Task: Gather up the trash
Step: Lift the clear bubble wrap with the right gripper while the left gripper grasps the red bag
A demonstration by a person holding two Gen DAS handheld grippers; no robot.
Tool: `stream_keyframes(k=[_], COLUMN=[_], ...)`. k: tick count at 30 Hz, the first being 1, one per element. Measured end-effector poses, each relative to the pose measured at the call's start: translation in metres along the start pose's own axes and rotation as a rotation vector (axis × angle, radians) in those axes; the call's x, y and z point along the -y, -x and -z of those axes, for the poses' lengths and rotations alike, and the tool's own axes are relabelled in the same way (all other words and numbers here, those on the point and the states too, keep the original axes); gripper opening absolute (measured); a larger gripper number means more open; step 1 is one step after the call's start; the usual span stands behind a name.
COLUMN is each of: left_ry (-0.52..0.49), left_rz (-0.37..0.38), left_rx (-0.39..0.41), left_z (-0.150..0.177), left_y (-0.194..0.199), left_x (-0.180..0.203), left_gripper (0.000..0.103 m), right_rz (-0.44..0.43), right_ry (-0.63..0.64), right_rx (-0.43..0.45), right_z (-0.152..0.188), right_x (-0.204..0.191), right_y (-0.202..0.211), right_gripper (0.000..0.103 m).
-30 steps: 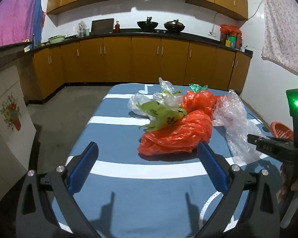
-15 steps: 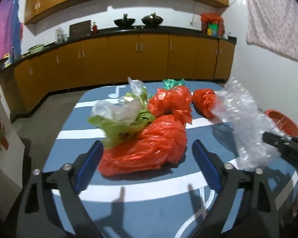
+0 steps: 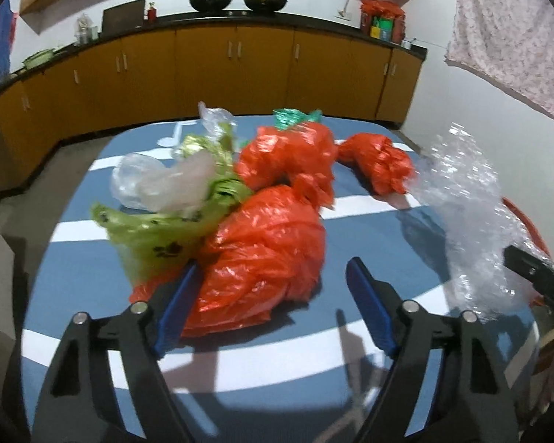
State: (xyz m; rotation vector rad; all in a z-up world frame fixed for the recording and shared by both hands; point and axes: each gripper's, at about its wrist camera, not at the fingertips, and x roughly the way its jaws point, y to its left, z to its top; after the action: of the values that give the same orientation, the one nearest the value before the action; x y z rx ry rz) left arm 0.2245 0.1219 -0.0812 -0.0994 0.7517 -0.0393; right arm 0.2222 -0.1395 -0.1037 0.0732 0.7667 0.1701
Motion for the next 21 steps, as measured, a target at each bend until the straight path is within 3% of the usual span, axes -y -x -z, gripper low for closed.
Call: stream_keyframes(k=[6,12,21], left_ry=[-0.021,0.010,0.074], left_rz=[0.107,0.054,0.013], left_rx=[-0.012,-0.008,-0.027], left_z=[0.004,0.001,-0.017], left_y=[0.000,-0.005,-0.024], left_x=[0.025,0.023,0.012], left_gripper=[0.068,0.074,0.073], right_rz=[0.007,0.025,0.037], right_ry=[-0.007,-0.027,-0.038], right_rx=[0.011,0.013,0.006], right_z=[0.001,0.000,0.001], right_x=[0.005,0.014,0.023], right_y=[0.003,0.006,0.005], right_gripper=[0.010,0.010,0.010])
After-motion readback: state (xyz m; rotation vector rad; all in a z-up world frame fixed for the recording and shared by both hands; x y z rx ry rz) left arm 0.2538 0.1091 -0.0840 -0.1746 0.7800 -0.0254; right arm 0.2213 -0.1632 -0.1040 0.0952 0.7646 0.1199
